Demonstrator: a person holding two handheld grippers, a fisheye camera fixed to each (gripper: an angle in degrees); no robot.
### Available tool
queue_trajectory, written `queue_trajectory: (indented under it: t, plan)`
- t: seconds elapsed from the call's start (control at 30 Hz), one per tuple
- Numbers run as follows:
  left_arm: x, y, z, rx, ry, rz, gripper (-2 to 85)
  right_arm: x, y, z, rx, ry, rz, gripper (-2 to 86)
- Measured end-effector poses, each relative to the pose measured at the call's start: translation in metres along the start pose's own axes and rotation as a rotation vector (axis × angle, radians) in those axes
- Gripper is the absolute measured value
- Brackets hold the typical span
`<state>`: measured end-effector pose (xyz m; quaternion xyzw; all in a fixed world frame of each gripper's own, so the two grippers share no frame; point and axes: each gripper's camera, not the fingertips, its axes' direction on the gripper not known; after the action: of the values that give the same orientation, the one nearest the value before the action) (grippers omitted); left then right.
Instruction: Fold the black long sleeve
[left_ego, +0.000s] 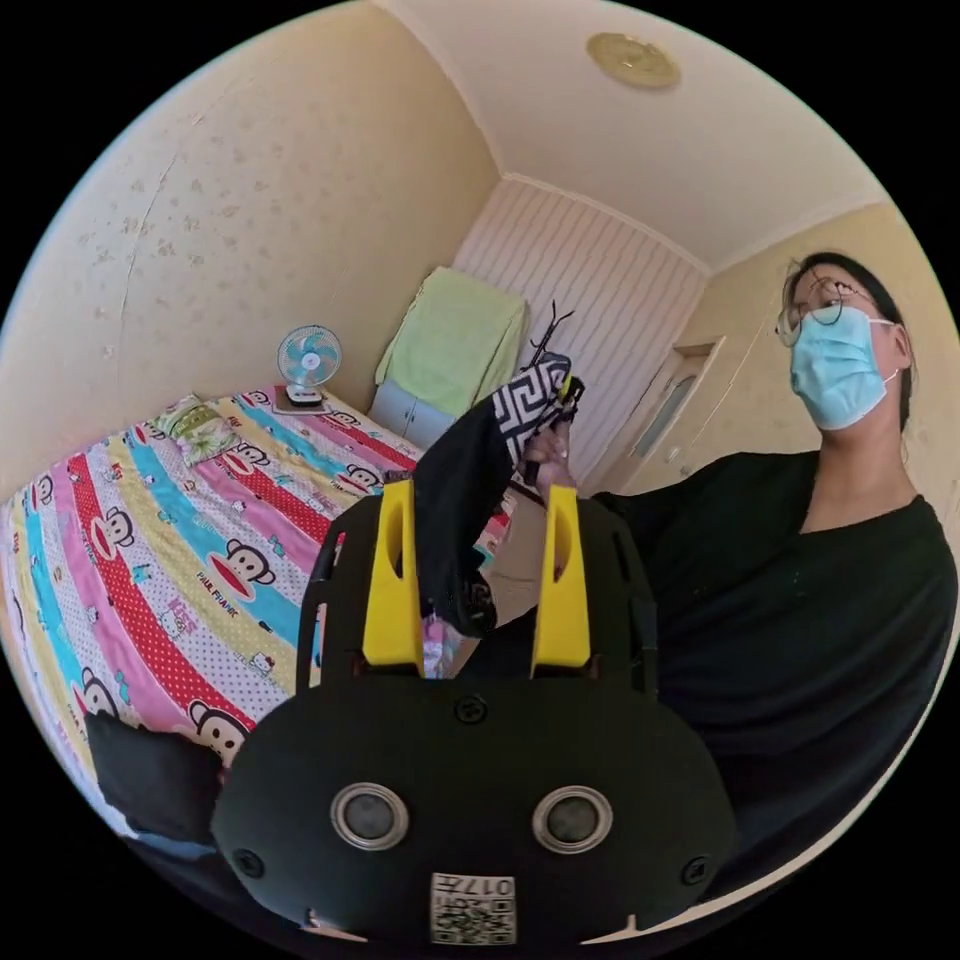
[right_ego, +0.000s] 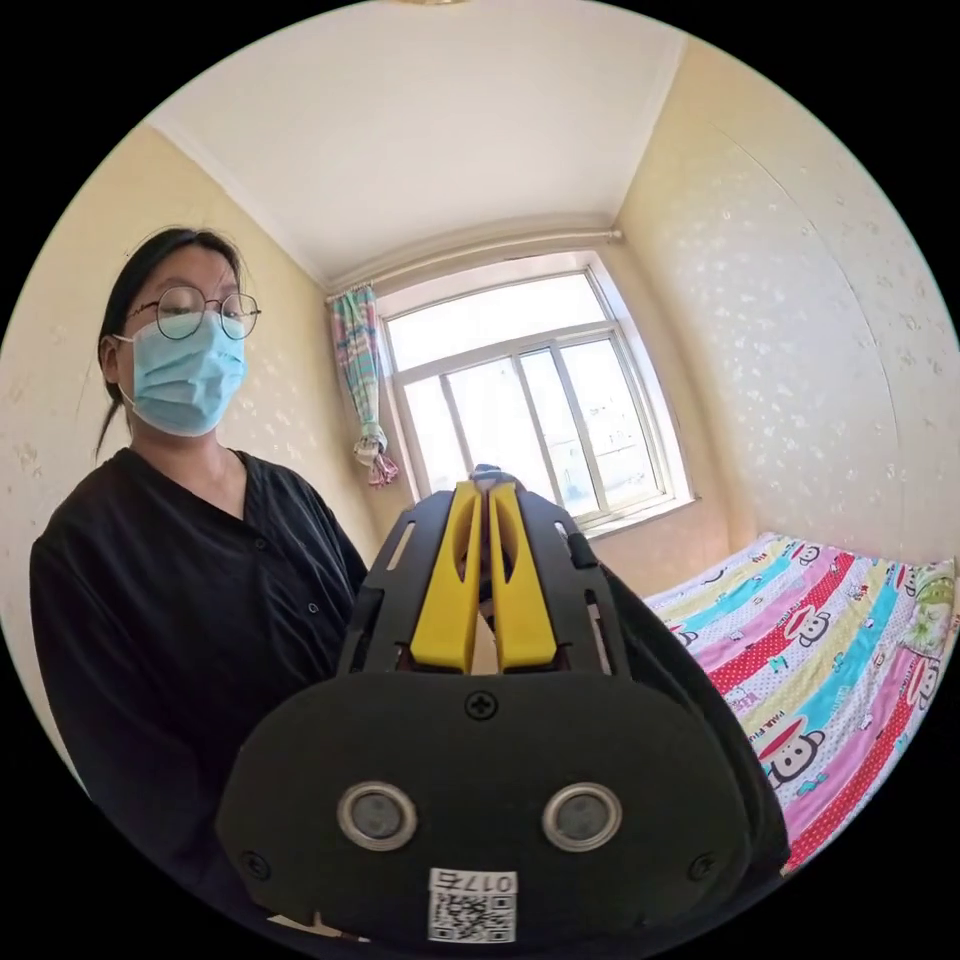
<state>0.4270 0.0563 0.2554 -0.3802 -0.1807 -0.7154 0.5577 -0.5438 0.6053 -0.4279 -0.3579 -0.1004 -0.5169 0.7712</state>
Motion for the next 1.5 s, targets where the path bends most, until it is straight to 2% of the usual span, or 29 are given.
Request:
queue_trajectory:
  t: [0.13,0.2,0.27,0.37,0.43,0.47,0.5,0.57,0.63,0.8,0.97,1.07,1.23,1.33,1.4,1.5]
  plan:
    - [0.010,-0.025,0.054,-0.099,-0.021,-0.002,22.7,0.003,-0.012,-0.001,0.078,-0.137,-0.061,0.9]
    - [0.023,-0.039,0.073,-0.048,0.156,0.045,23.1,0.004,-0.015,-0.003,0.114,-0.151,-0.075,0.9]
    - [0.040,-0.050,0.083,-0.023,0.265,0.085,23.0,0.003,-0.019,-0.001,0.113,-0.070,-0.072,0.9]
    - [0.060,-0.062,0.089,-0.033,0.132,0.045,22.0,0.000,-0.028,0.013,0.018,0.070,-0.081,1.0]
    - [0.061,-0.066,0.092,-0.063,0.038,-0.008,17.8,0.000,-0.029,0.022,-0.016,0.118,-0.097,1.0]
    - [0.059,-0.066,0.092,-0.067,0.029,-0.027,12.3,0.002,-0.028,0.022,-0.011,0.113,-0.094,1.1]
    - [0.056,-0.065,0.090,-0.055,0.104,-0.026,8.5,0.009,-0.026,0.020,0.014,0.087,-0.081,1.1]
    - [0.053,-0.064,0.079,0.013,0.215,-0.047,6.0,0.024,-0.018,0.009,0.075,0.063,-0.033,1.2]
    - [0.055,-0.063,0.059,0.122,0.233,-0.058,4.8,0.047,-0.001,-0.011,0.138,0.077,0.045,1.4]
    - [0.079,-0.082,0.003,0.348,0.268,-0.019,4.0,0.080,0.049,-0.039,0.111,0.325,0.243,2.4]
    - [0.106,-0.104,-0.031,0.453,0.310,0.025,4.0,0.090,0.111,-0.049,0.069,0.391,0.310,5.3]
    - [0.121,-0.117,-0.053,0.478,0.357,0.067,4.0,0.108,0.146,-0.044,0.032,0.324,0.377,8.9]
    - [0.144,-0.136,-0.086,0.486,0.288,0.093,4.0,0.156,0.177,0.004,-0.009,0.006,0.473,14.0]
    - [0.155,-0.143,-0.102,0.458,0.180,0.075,4.0,0.169,0.179,0.039,-0.009,-0.248,0.455,11.2]
    - [0.158,-0.140,-0.120,0.444,0.085,0.037,4.1,0.170,0.178,0.047,0.007,-0.325,0.428,6.9]
    - [0.156,-0.125,-0.155,0.418,-0.032,-0.023,4.2,0.172,0.169,0.023,0.067,-0.196,0.408,4.2]
